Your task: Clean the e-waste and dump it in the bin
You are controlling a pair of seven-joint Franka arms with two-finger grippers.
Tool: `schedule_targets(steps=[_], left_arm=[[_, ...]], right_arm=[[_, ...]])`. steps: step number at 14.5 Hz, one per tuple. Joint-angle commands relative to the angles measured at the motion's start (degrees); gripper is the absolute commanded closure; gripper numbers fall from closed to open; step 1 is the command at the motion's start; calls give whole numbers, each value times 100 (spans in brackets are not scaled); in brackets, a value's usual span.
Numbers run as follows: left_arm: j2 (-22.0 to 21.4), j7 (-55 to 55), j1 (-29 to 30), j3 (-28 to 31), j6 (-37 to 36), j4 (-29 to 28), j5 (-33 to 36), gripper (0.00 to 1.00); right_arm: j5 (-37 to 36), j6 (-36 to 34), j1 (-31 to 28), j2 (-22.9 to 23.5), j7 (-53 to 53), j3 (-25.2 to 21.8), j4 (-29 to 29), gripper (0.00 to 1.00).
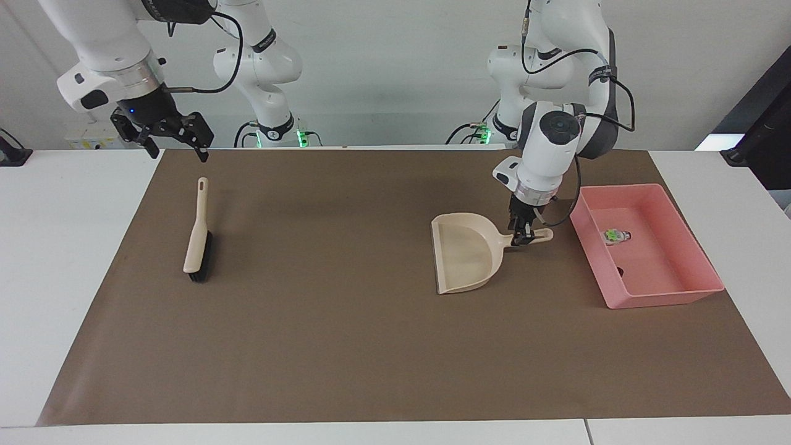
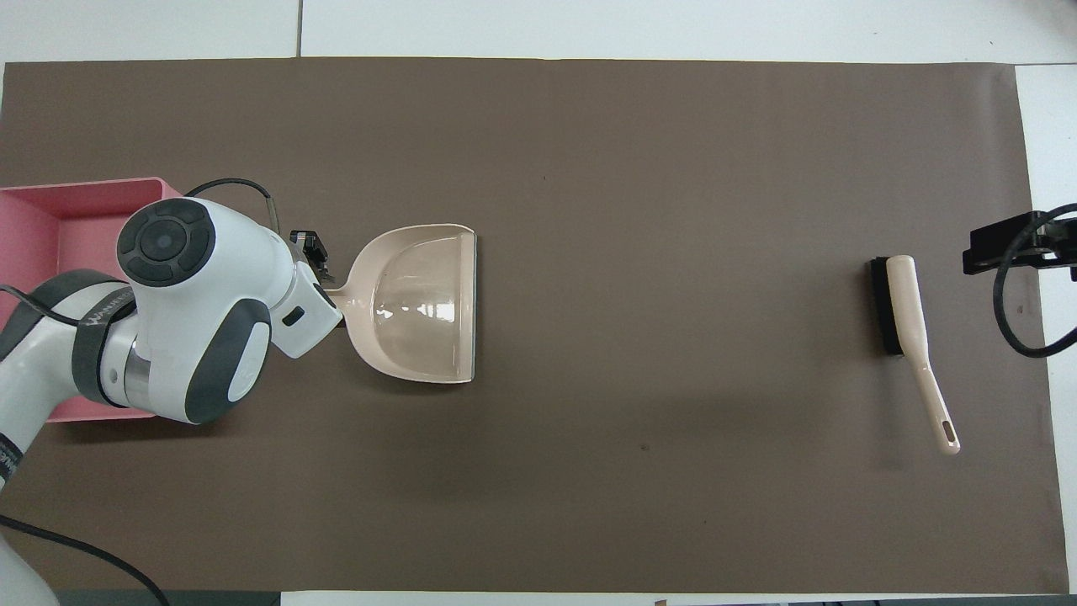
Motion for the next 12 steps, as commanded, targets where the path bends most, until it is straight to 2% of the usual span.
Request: schedule_targets(steps=[1,5,6,7,11,12], left_arm=[[-107,17,264,60,-266,327,-112,43],[-159,-27,817,95,-821,927,-112,24],[-246,-9,958,103,-891,945,-103,15],[-317,-9,1072,104,-1005,945,-103,2],[-598,-122,1363,182,-1629,1015,-77,2],[-625,-489,1468,217,-1734,1033,-77,2]], right_arm=[[110,109,-59,37,-101,5,15,0],[110,118,-41,19,-92,14,-11,0],[110,118,-41,19,-92,5,-11,0],[110,110,-41,11,-92,5,-11,0],[102,118,-59,19,-92,5,-2,0],[102,118,-59,19,-92,5,-2,0]])
